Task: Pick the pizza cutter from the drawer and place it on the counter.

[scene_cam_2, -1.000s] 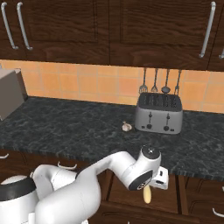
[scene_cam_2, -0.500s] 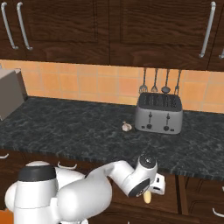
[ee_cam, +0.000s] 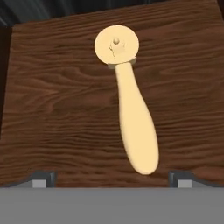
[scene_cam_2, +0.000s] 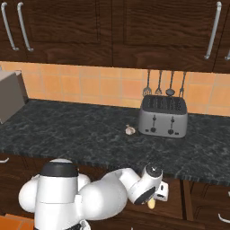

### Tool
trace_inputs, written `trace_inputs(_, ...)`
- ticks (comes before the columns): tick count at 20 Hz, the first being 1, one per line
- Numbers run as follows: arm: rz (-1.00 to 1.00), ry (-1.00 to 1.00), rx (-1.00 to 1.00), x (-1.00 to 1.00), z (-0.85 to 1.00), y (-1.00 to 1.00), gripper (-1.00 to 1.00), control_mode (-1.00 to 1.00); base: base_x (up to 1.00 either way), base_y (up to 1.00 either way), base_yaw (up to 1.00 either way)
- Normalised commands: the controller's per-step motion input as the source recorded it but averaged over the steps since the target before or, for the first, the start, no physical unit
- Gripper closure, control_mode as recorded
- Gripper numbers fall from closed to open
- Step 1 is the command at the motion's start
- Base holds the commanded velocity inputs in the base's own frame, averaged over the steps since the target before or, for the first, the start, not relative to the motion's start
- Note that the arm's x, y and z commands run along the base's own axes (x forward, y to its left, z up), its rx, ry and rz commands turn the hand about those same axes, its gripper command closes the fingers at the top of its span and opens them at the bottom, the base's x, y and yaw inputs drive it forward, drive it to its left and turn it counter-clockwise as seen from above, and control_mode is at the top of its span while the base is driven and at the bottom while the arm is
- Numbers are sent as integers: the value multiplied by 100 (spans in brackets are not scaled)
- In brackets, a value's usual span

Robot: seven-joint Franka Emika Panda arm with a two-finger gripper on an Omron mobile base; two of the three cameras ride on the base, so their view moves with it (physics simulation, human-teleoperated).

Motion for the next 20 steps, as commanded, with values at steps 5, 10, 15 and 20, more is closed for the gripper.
trace_inputs(5,5,0,8,11,-17,-29,-100,-100,0,0,0)
trace_inputs(10,4,0,3,13,-19,-11,-100,-100,0,0,0)
trace_inputs(15,4,0,0,21,-31,0,-100,-100,0,0,0)
trace_inputs(20,2,0,0,16,-35,1,-100,-100,0,0,0)
